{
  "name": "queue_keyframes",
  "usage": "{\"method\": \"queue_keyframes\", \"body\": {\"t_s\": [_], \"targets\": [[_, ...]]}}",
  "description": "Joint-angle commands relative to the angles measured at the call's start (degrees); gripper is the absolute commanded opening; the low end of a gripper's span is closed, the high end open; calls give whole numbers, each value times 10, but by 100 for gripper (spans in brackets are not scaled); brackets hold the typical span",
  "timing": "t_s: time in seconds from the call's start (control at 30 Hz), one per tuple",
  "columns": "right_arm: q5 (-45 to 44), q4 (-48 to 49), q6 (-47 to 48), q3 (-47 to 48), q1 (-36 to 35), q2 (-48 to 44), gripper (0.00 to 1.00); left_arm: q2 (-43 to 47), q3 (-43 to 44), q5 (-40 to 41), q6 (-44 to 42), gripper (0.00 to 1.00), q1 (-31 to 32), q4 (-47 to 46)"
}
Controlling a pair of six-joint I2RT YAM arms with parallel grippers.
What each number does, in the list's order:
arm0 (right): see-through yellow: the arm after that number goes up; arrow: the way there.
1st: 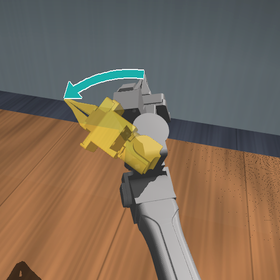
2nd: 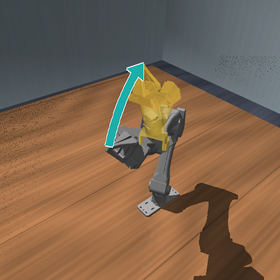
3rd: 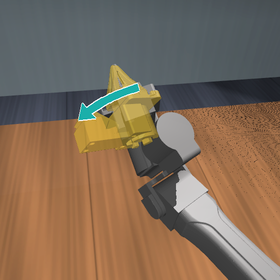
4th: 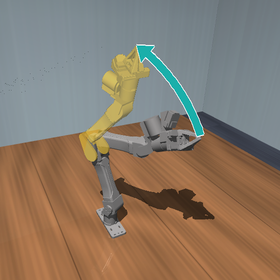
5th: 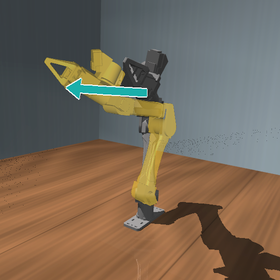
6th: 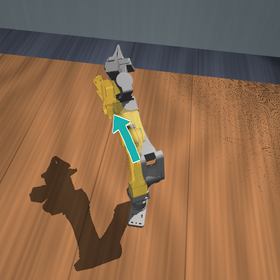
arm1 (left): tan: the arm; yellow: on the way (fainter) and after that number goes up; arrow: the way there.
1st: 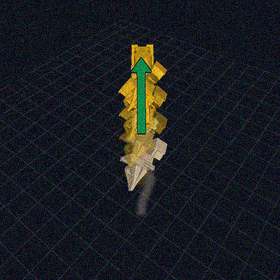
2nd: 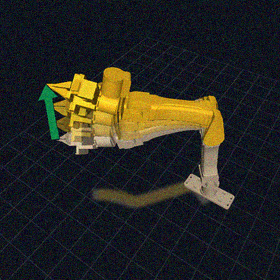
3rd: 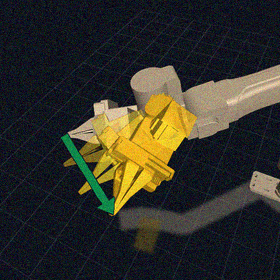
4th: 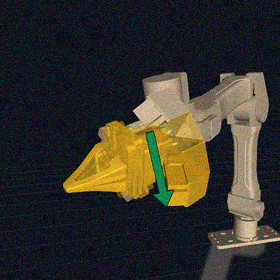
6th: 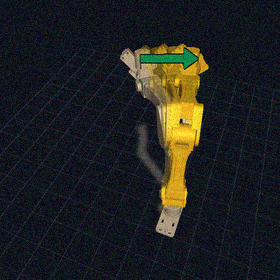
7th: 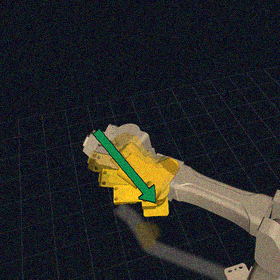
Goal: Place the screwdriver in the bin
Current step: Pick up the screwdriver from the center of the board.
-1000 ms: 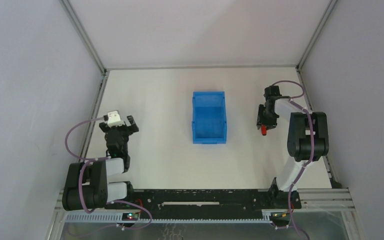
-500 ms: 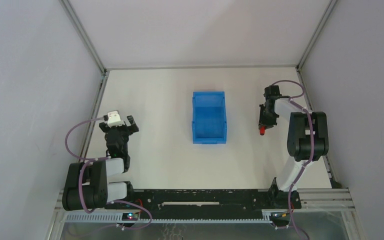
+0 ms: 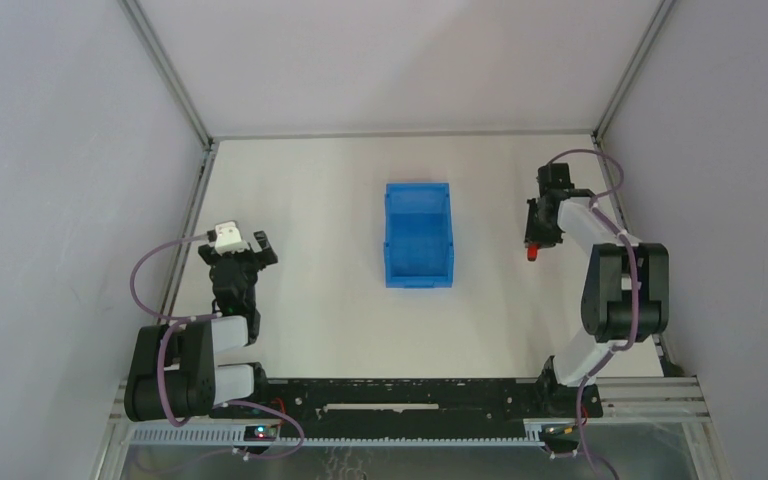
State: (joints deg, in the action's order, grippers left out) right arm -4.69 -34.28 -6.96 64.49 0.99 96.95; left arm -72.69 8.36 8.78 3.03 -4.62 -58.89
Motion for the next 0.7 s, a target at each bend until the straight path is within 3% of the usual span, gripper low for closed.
{"method": "queue_keyframes", "body": {"t_s": [0.0, 0.4, 0.67], "targets": [[0, -17, -3, 5, 2, -58, 4, 7, 25, 5, -9, 100, 4, -18], [10, -72, -4, 39, -1, -139, 4, 7, 24, 4, -9, 100, 4, -18], [101, -68, -19, 54, -26, -217, 6, 7, 24, 4, -9, 100, 4, -18]]}}
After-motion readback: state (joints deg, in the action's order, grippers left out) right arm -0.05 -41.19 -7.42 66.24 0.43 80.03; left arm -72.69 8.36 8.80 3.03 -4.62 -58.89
